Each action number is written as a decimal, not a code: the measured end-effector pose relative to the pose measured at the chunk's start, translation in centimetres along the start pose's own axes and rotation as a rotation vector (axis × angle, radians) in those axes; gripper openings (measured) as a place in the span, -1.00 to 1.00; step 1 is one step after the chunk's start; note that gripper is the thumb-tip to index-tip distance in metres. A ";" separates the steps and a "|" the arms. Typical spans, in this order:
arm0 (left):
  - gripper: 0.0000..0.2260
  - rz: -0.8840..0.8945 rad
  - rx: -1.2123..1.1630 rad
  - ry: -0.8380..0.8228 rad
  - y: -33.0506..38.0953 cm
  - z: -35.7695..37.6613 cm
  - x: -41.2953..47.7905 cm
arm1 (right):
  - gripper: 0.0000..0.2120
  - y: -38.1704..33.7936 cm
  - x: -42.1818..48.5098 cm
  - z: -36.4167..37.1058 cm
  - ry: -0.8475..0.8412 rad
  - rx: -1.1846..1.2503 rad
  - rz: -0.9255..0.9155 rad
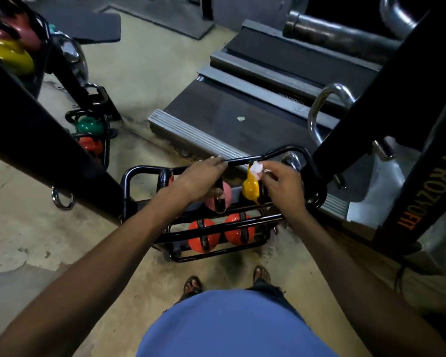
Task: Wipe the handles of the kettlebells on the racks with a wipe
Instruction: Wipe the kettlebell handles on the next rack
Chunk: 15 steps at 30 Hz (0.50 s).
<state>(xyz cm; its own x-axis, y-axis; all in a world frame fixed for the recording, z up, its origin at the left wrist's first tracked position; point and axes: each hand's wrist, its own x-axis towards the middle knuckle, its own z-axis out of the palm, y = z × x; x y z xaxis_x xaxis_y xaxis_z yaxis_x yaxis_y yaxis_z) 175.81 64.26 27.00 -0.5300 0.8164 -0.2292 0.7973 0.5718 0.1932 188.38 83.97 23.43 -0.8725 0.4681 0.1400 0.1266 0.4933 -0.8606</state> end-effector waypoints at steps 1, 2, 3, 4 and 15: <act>-0.25 0.006 0.019 0.038 0.9 0.0 0.0 | -0.87 0.3 1.7 -0.9 0.037 -0.108 -0.084; -0.28 0.010 0.018 0.071 2.0 0.0 0.0 | -0.86 0.5 3.2 -1.5 0.046 -0.211 -0.167; -0.31 0.017 0.007 0.098 3.3 0.4 0.1 | -0.83 0.9 4.7 -1.8 0.020 -0.323 -0.231; -0.34 0.025 -0.007 0.107 4.7 0.8 0.3 | -0.82 1.2 6.0 -1.7 -0.046 -0.448 -0.247; -0.41 -0.130 -0.046 0.072 13.8 6.2 2.5 | -0.76 1.9 11.6 1.7 -0.694 -0.961 -0.293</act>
<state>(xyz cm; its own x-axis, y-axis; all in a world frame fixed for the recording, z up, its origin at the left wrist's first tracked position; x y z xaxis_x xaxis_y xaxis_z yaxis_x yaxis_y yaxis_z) 187.27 73.69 23.21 -0.6489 0.7378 -0.1862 0.7073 0.6751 0.2098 177.63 89.06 22.60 -0.9561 -0.0979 -0.2761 -0.0767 0.9933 -0.0867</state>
